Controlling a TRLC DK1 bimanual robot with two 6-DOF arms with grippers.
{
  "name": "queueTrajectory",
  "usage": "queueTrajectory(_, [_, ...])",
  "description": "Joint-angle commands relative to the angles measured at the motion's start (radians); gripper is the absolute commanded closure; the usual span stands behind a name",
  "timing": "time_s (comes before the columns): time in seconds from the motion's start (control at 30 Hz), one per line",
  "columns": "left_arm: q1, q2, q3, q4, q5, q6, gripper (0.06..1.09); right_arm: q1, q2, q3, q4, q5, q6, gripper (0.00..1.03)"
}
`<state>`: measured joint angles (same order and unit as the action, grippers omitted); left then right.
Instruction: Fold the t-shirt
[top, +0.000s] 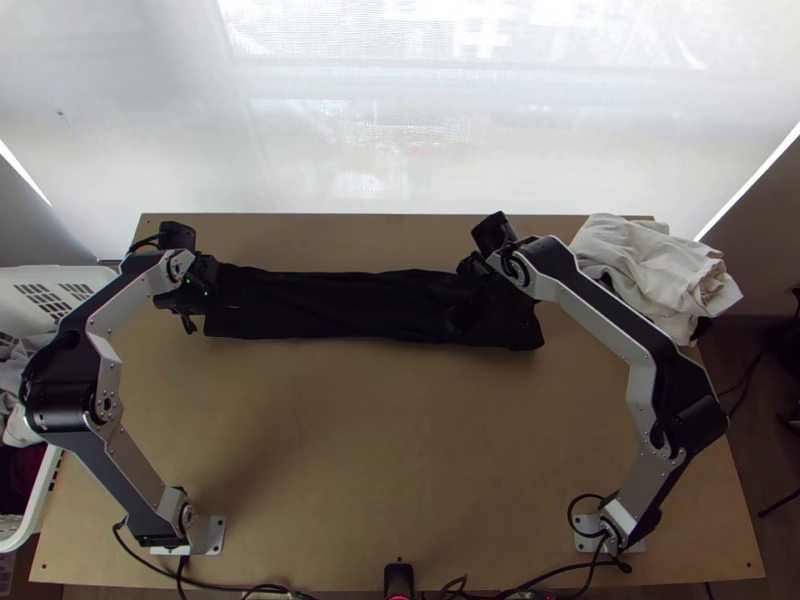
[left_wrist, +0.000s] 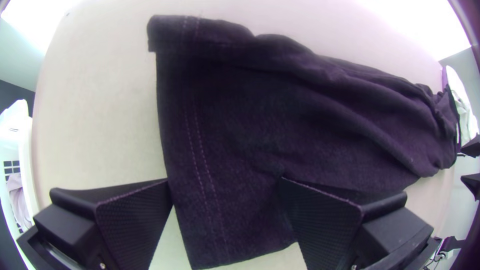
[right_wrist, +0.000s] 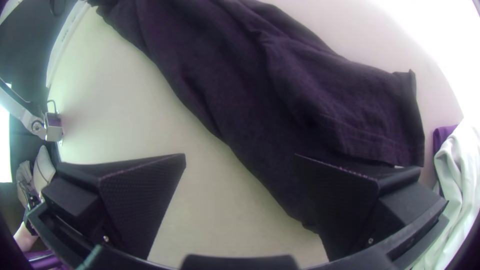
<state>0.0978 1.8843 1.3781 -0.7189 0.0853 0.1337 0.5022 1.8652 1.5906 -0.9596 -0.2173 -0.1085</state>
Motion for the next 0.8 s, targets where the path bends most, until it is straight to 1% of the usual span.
queueTrajectory(0.0, [-0.003,0.012,0.003,-0.001,0.010,-0.016,0.12,-0.007,0.049,-0.064,0.055,-0.001,-0.028,0.04])
queueTrajectory(0.03, [-0.001,0.013,0.003,-0.004,0.014,-0.017,0.13,-0.008,0.055,-0.073,0.067,-0.001,-0.031,0.04])
queueTrajectory(0.07, [-0.001,0.013,0.003,-0.008,0.022,-0.020,0.15,-0.011,0.063,-0.078,0.073,-0.001,-0.033,0.04])
queueTrajectory(0.13, [-0.001,0.015,0.003,-0.014,0.031,-0.023,0.17,-0.016,0.075,-0.092,0.085,-0.001,-0.033,0.04])
queueTrajectory(0.23, [-0.003,0.018,0.004,-0.025,0.060,-0.036,0.27,-0.022,0.088,-0.104,0.101,-0.001,-0.034,0.04])
queueTrajectory(0.3, [-0.004,0.024,0.007,-0.039,0.094,-0.040,0.36,-0.025,0.092,-0.107,0.110,-0.001,-0.034,0.04])
queueTrajectory(0.37, [-0.004,0.030,0.009,-0.051,0.134,-0.048,0.50,-0.027,0.097,-0.107,0.116,-0.001,-0.033,0.04])
queueTrajectory(0.5, [-0.006,0.032,0.013,-0.054,0.159,-0.060,0.78,-0.027,0.106,-0.109,0.125,-0.001,-0.026,0.04])
queueTrajectory(0.57, [-0.007,0.027,0.022,-0.057,0.159,-0.065,0.97,-0.027,0.109,-0.112,0.131,-0.001,-0.023,0.04])
queueTrajectory(0.6, [-0.009,0.022,0.030,-0.059,0.159,-0.066,1.05,-0.028,0.111,-0.113,0.134,-0.001,-0.023,0.04])
queueTrajectory(0.77, [-0.030,-0.017,0.118,-0.108,0.160,-0.072,1.05,-0.030,0.117,-0.119,0.145,-0.001,-0.019,0.04])
